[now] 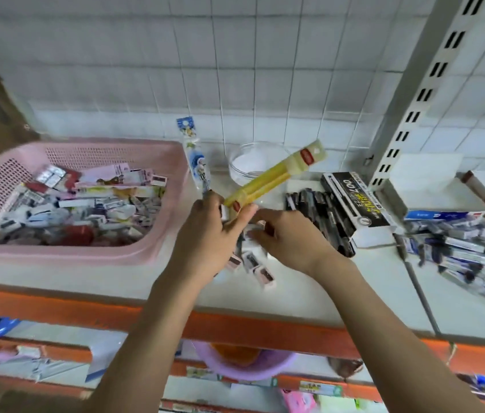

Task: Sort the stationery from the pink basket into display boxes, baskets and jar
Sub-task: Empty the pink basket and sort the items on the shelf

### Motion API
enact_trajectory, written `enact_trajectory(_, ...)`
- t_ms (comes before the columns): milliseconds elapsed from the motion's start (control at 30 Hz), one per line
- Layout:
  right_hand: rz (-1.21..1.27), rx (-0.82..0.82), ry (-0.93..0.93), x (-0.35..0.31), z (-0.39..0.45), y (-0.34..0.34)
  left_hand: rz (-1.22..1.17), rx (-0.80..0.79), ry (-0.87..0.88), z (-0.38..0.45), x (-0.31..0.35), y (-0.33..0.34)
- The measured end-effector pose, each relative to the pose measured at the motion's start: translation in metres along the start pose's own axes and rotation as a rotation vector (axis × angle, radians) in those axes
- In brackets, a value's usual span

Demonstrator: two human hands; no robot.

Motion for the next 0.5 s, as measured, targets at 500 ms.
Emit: enact_trajectory(500,0.006,0.142,0.072,0.017,-0.02,-0.015,-0.066,-0.077,0.051,0.024,-0.01,0.012)
Point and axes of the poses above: each hand's wrist, its own z-axis towards the middle knuckle, its own y-axis out of the palm, x = y × z, the point moved 8 cm from there along z, towards the middle knuckle, and after that the axes turned 2 degrees about -x, right-handed, at the moved point
